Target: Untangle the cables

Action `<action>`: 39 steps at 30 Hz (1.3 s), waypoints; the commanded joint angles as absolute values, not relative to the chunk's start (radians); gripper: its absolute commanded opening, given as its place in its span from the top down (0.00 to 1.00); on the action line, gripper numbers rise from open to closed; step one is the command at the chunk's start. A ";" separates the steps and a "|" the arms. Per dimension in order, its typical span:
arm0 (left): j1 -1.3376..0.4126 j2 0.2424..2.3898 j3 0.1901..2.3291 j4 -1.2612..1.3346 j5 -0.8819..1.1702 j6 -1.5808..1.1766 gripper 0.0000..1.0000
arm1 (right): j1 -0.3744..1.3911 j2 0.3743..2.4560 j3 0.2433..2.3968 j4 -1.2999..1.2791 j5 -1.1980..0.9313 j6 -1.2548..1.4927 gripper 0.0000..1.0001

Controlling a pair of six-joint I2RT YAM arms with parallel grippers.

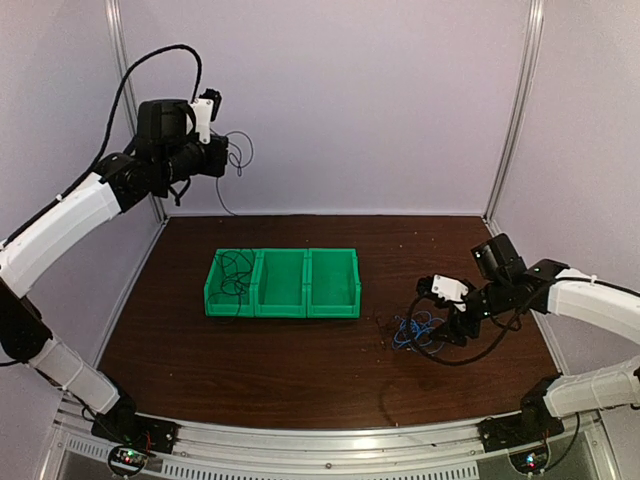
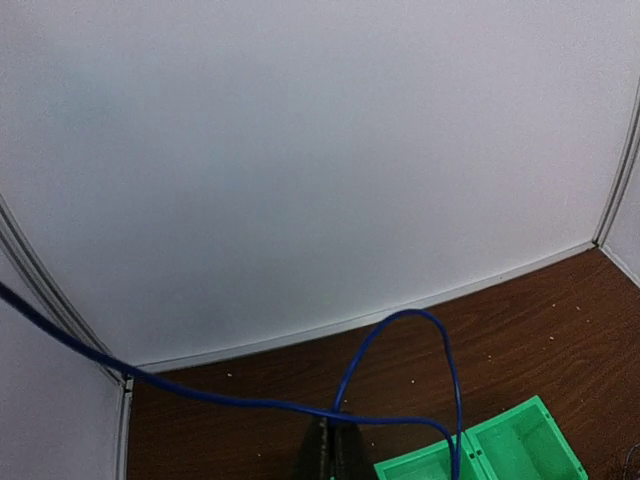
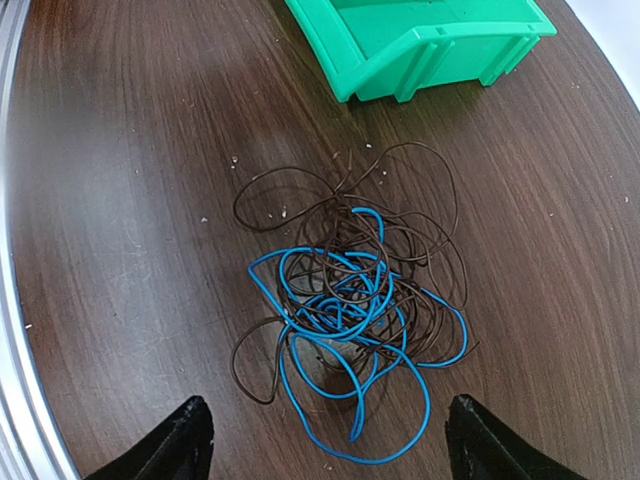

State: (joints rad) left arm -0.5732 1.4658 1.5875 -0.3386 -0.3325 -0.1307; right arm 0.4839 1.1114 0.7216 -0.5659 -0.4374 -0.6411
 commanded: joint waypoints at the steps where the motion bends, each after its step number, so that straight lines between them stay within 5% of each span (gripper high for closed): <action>1: -0.569 1.447 1.481 -0.292 -0.315 -0.206 1.00 | 0.463 1.079 0.677 -0.502 -0.444 -0.613 0.19; 15: -0.538 1.495 1.219 -0.340 -0.379 -0.306 1.00 | 0.416 1.037 0.615 -0.439 -0.459 -0.598 0.19; 39: -0.500 1.847 1.228 -0.327 -0.218 -0.318 1.00 | 0.412 1.064 0.611 -0.438 -0.474 -0.609 0.19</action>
State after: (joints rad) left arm -0.5056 1.8439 1.1770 -0.3389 -0.2493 -0.3099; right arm 0.4191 1.0534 0.6144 -0.4511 -0.4522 -0.6060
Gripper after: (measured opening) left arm 0.008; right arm 0.808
